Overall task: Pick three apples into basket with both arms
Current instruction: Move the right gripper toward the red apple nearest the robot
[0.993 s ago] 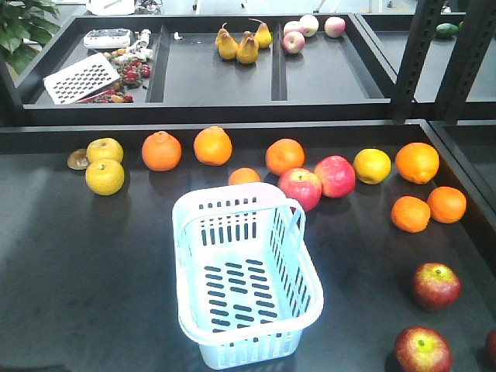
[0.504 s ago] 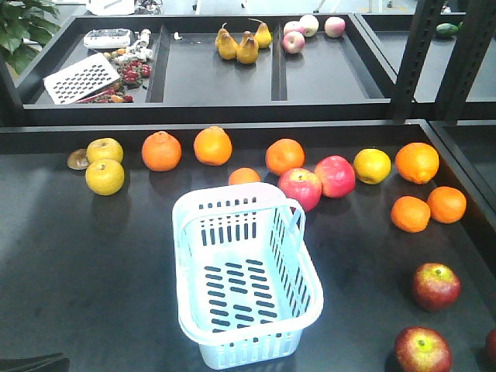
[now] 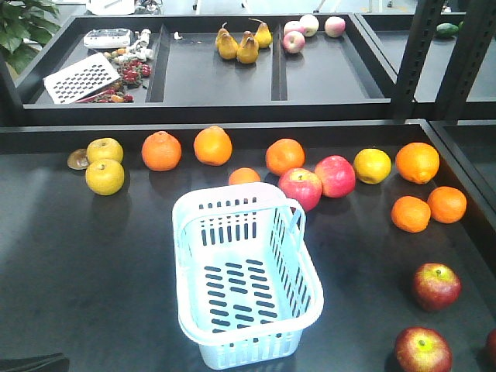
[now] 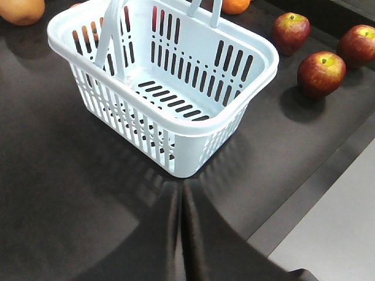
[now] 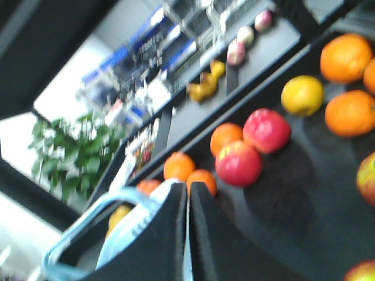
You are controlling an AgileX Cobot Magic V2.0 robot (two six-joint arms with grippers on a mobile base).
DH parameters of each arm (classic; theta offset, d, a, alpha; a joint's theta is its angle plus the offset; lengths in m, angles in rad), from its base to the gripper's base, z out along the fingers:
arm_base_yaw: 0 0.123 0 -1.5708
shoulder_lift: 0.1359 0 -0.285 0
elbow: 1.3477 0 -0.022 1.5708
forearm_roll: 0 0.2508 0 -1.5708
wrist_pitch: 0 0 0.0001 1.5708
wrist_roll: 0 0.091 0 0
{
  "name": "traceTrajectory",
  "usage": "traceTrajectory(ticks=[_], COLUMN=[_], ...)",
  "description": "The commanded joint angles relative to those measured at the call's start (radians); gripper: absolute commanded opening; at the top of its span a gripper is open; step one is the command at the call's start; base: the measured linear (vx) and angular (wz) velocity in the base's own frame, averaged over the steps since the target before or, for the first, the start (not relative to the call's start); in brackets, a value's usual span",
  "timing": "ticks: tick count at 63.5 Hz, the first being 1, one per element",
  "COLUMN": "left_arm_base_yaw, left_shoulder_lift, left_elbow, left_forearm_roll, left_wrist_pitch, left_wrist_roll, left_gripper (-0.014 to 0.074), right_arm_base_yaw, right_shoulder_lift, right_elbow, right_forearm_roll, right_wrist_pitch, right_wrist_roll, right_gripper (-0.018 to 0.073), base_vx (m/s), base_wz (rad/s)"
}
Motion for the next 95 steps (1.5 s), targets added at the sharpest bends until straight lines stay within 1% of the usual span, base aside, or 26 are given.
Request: traceTrajectory(ticks=[1, 4, 11, 16, 21, 25, 32, 36, 40, 46, 53, 59, 63, 66, 69, 73, 79, 95], left_arm_base_yaw=[-0.004, -0.004, -0.004, -0.004, -0.004, -0.004, -0.004, -0.004, -0.004, -0.004, -0.004, -0.004, -0.004, -0.004, -0.004, -0.004, -0.004, -0.004], left_shoulder_lift=[0.004, 0.004, 0.004, 0.004, 0.004, 0.004, 0.004, 0.004, 0.004, 0.004, 0.004, 0.004, 0.004, 0.004, 0.004, 0.004, 0.004, 0.004], left_elbow=[-0.026, -0.026, -0.026, -0.026, -0.026, -0.026, -0.026, -0.026, -0.026, -0.026, -0.026, -0.026, -0.026, -0.026, -0.026, -0.026, -0.026, -0.026], left_forearm_roll=[-0.032, -0.032, -0.032, -0.032, -0.032, -0.032, -0.032, -0.032, -0.032, -0.032, -0.032, -0.032, -0.032, -0.032, -0.032, -0.032, -0.032, -0.032], left_wrist_pitch=[-0.053, -0.054, -0.057, -0.057, -0.057, -0.057, -0.057, -0.057, -0.057, -0.057, -0.058, -0.06, -0.06, -0.06, -0.06, -0.061, -0.061, -0.061], left_wrist_roll=[-0.008, -0.008, -0.008, -0.008, -0.008, -0.008, -0.008, -0.008, -0.008, -0.008, -0.008, -0.008, -0.008, -0.008, -0.008, -0.008, -0.008, -0.008], left_gripper=[-0.0007, -0.0007, -0.0007, -0.0007, -0.0007, -0.0007, -0.0007, -0.0007, -0.0007, -0.0007, -0.0008, -0.0008, -0.0008, -0.0008, -0.0008, -0.0008, -0.0008, -0.0008], right_arm_base_yaw=[-0.007, -0.007, -0.007, -0.007, -0.007, -0.007, -0.007, -0.007, -0.007, -0.007, -0.007, -0.007, -0.007, -0.007, -0.007, -0.007, -0.007, -0.007], right_shoulder_lift=[0.0, 0.035, 0.151, 0.224, 0.27, 0.317, 0.427, 0.51, 0.58, 0.689, 0.808, 0.909, 0.961, 0.992, 1.019, 1.045, 1.071, 1.185], right_elbow=[-0.132, -0.204, -0.332, -0.393, -0.427, -0.46, -0.538, -0.594, -0.644, -0.723, -0.774, -0.78, -0.78, -0.78, -0.779, -0.779, -0.779, -0.779], right_forearm_roll=[-0.002, -0.023, -0.062, -0.064, -0.064, -0.072, -0.13, -0.205, -0.271, -0.334, -0.393, -0.44, -0.453, -0.454, -0.456, -0.446, -0.4, -0.404], right_wrist_pitch=[0.014, 0.064, 0.159, 0.156, 0.13, 0.156, 0.335, 0.435, 0.501, 0.599, 0.666, 0.693, 0.698, 0.688, 0.672, 0.666, 0.666, 0.667], right_wrist_roll=[-0.104, -0.153, -0.203, -0.231, -0.231, -0.234, -0.249, -0.249, -0.249, -0.249, -0.252, -0.254, -0.258, -0.265, -0.291, -0.299, -0.302, -0.326], right_gripper=[-0.0004, -0.0004, -0.0004, -0.0004, -0.0004, -0.0004, -0.0001, 0.001, 0.0036, 0.0124, 0.0318, 0.0525, 0.0627, 0.0685, 0.0723, 0.0729, 0.072, 0.0668], base_vx=[0.0, 0.0, 0.0, 0.0, 0.0, 0.0, 0.0, 0.0, 0.0, 0.0, 0.0, 0.0, 0.0, 0.0, 0.0, 0.0, 0.0, 0.0], base_wz=[0.0, 0.0, 0.0, 0.0, 0.0, 0.0, 0.0, 0.0, 0.0, 0.0, 0.0, 0.0, 0.0, 0.0, 0.0, 0.0, 0.0, 0.0])
